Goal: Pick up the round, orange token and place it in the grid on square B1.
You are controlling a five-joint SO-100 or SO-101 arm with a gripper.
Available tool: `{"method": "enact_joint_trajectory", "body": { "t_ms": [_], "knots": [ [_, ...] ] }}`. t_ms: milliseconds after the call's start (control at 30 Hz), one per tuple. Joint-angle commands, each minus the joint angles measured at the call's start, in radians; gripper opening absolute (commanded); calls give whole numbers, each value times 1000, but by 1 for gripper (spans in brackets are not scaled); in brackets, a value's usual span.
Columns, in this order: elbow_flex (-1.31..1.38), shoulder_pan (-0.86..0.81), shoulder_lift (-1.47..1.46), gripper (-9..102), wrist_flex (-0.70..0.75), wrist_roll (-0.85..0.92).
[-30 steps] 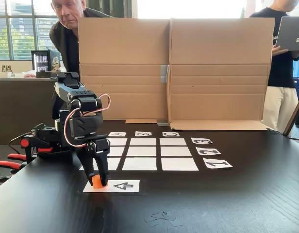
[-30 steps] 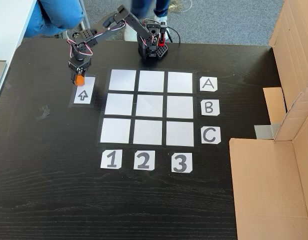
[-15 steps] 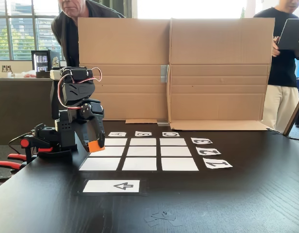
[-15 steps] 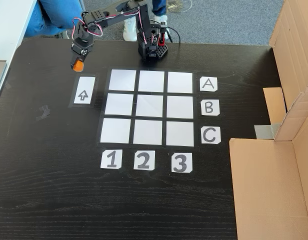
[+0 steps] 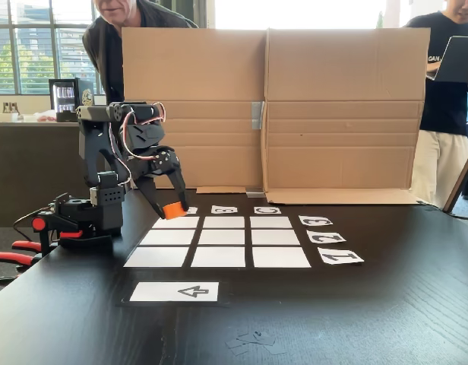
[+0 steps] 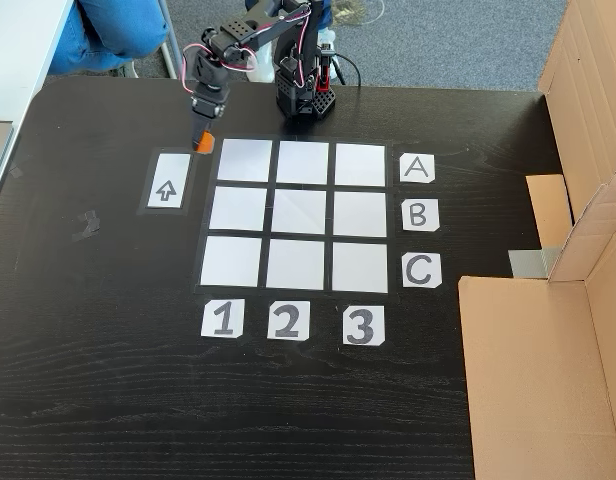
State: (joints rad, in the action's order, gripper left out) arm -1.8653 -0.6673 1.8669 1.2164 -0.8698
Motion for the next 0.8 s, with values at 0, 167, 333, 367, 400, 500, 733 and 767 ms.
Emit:
{"method": "enact_joint_trajectory", "body": {
  "t_ms": [0,167,333,367,400,500,733,767],
  "knots": [
    [-8,57,49,0,-5,-2],
    [-2,127,38,0,-14,-23],
    [3,164,3,0,-43,-57],
    [5,170,-6,0,-49,-61],
    [5,173,-15,0,-51,-66],
    [6,181,-52,0,-71,-77],
    [51,192,-155,0,-92,-89],
    [61,195,-172,0,-92,-92]
  ]
}}
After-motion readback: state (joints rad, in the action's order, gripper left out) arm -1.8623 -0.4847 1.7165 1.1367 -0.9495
